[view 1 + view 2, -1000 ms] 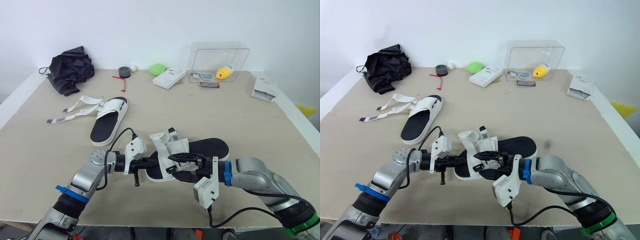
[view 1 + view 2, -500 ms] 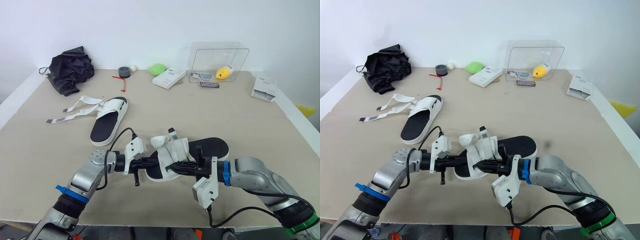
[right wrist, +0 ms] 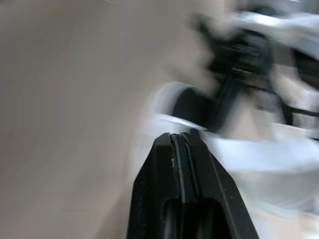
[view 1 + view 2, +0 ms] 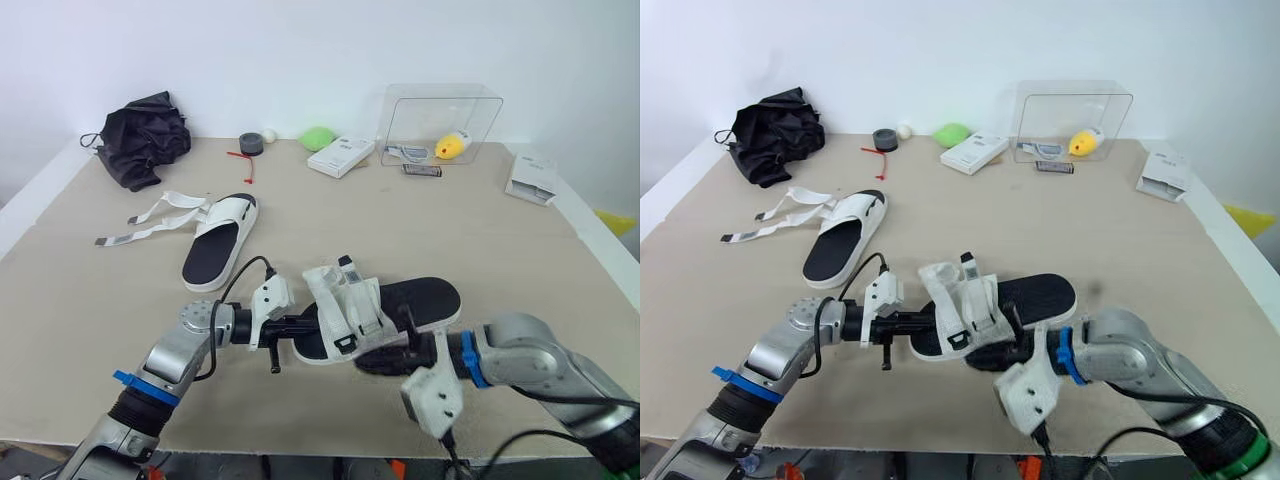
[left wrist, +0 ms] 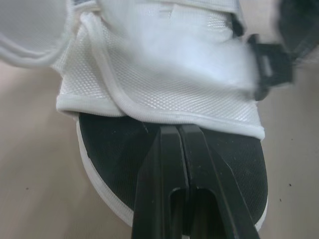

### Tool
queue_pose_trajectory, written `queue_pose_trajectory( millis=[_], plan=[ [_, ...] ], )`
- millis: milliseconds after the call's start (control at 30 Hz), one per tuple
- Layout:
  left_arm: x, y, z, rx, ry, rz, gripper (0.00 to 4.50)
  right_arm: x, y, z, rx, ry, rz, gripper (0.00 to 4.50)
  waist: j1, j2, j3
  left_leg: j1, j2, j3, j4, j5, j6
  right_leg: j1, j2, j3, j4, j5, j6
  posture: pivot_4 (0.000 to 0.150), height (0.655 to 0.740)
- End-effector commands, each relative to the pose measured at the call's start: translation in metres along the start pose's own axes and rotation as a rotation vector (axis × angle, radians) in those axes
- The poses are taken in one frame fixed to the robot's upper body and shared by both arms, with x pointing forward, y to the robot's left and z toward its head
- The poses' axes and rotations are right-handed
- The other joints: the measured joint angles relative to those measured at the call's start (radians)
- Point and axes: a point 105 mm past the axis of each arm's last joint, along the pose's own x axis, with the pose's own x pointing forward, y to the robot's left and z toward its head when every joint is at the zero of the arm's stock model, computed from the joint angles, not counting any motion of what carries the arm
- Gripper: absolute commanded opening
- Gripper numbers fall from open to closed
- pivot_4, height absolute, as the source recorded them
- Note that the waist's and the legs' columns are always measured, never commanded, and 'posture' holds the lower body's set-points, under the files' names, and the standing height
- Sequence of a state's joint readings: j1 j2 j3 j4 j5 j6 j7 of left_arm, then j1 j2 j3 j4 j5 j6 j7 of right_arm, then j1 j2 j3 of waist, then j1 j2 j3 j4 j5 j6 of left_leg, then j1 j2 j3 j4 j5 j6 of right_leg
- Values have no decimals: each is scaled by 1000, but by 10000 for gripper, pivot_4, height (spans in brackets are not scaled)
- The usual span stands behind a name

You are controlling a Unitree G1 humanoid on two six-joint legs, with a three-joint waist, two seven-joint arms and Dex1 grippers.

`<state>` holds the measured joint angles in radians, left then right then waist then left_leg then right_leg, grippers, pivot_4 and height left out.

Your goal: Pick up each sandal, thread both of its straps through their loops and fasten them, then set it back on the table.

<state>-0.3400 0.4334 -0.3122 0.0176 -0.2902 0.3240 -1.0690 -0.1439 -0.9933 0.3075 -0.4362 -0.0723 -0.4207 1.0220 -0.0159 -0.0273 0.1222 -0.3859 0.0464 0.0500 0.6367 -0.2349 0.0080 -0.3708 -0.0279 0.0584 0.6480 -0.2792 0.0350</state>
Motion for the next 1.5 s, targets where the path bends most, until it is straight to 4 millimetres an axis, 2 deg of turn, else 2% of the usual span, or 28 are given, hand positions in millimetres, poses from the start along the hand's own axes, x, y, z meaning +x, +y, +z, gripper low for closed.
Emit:
queue_pose_trajectory(
  millis=[33,167,233,367,467,500,567,700,867,1067,1167,1267,1333,1500],
  plan=[
    [2,-11,-50,-136,155,-16,0,-6,6,11,104,-29,70,931,0,0,0,0,0,0,0,0,0,0,0,0,0,0,0,1500,7400],
    [3,-11,-50,-135,155,-17,0,-11,21,9,289,-36,148,931,0,0,0,0,0,0,0,0,0,0,0,0,0,-1,-3,1500,7400],
    [2,-11,-50,-135,155,-17,0,-11,19,6,265,-23,107,931,0,0,0,0,0,0,1,0,0,0,-1,0,0,-1,-3,1500,7400],
    [2,-10,-50,-136,158,-17,0,-6,3,-10,83,34,-31,931,-1,0,0,0,0,0,1,0,0,0,0,0,0,-1,-2,1500,7400],
    [2,-10,-50,-136,159,-17,0,-3,-1,-19,60,50,-75,931,0,0,0,0,-1,1,1,0,0,0,1,1,0,-1,-2,1500,7400],
    [2,-10,-50,-135,159,-17,0,-2,1,-20,65,50,-64,6581,0,0,0,0,-1,1,1,0,0,0,1,1,0,-1,-1,1500,7400],
    [2,-10,-50,-136,159,-17,0,0,0,-21,8,60,-78,13554,0,0,0,0,-1,1,1,0,0,0,1,1,0,0,2,1500,7400],
    [2,-9,-50,-136,159,-16,0,4,0,-18,-67,37,-99,34455,0,0,0,0,-1,0,1,0,-1,0,1,1,0,0,2,1500,7400],
    [1,-9,-50,-136,161,-16,0,11,-7,-17,-175,25,-146,34455,-1,0,0,0,-1,1,1,0,-1,0,1,1,0,0,0,1500,7400],
    [0,-9,-50,-136,161,-14,0,7,-14,-15,-200,17,-152,34455,-1,0,0,0,0,1,1,0,-1,0,1,2,0,0,0,1500,7400],
    [0,-9,-50,-137,162,-14,0,1,-9,-16,-171,17,-101,34455,-1,0,0,0,0,1,1,0,-1,0,1,2,0,0,0,1500,7400],
    [0,-9,-51,-136,164,-13,0,-11,6,-15,-165,11,-18,34455,-1,0,0,0,-1,1,1,0,-1,0,0,2,0,0,-1,1500,7400],
    [0,-8,-51,-136,165,-13,0,-16,7,-15,-171,7,-15,34455,-1,0,0,0,-1,1,1,0,-1,0,0,2,0,-1,-1,1500,7400],
    [-1,-9,-52,-135,168,-17,0,-18,-19,-12,-205,-8,-158,34455,-2,1,0,1,0,1,1,0,-1,0,2,1,0,0,-2,1500,7400]
  ],
)
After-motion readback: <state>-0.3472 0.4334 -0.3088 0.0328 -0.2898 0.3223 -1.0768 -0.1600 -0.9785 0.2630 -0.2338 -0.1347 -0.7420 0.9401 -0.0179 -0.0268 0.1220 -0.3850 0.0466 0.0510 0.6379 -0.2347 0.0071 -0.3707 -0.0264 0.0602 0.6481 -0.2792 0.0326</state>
